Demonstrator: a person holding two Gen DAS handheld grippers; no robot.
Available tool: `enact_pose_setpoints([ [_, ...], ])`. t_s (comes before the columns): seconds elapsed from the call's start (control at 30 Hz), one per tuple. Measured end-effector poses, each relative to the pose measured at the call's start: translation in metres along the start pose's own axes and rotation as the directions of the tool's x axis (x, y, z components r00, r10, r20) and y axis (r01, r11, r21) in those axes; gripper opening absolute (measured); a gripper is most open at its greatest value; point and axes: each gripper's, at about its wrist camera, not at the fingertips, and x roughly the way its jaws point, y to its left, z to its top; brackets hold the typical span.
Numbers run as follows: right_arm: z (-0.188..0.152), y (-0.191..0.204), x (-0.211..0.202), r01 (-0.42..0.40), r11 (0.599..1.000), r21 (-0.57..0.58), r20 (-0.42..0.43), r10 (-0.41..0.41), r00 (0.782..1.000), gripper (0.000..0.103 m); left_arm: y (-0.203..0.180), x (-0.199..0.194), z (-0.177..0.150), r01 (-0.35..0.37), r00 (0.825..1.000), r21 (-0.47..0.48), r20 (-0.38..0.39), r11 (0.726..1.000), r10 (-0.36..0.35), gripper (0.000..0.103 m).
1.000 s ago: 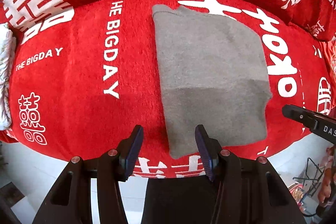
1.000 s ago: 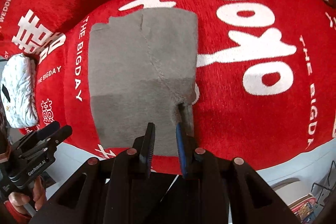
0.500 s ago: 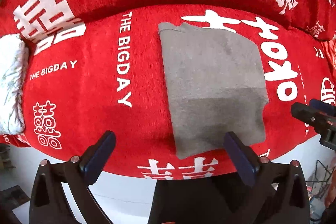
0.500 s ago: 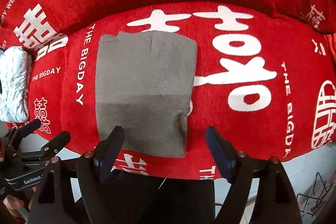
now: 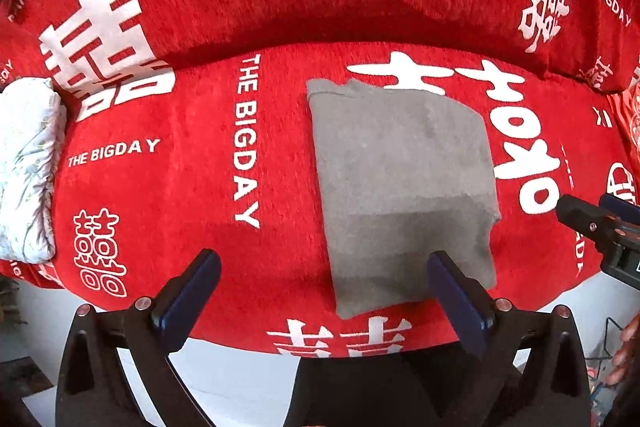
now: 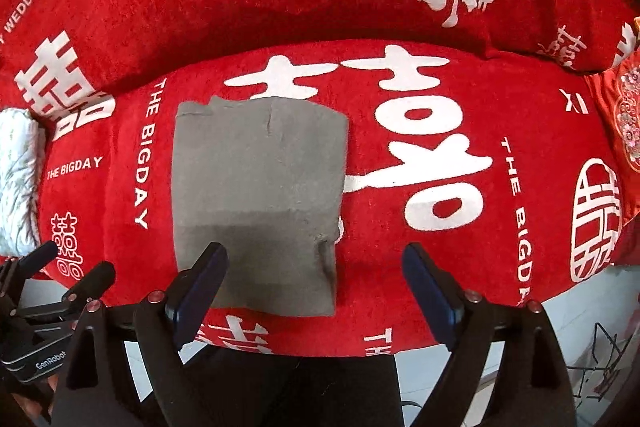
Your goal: Fold small clothes
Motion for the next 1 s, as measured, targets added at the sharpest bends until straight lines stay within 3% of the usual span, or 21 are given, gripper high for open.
enact_pose_setpoints([
  [1.0, 0.001, 0.011, -0.014, 0.008, 1.000, -0.023, -0.002, -0.009, 1.000, 0.091, 0.005, -0.013, 0.009, 0.002, 1.000, -0.043, 0.020, 0.999, -0.001, 0.103],
])
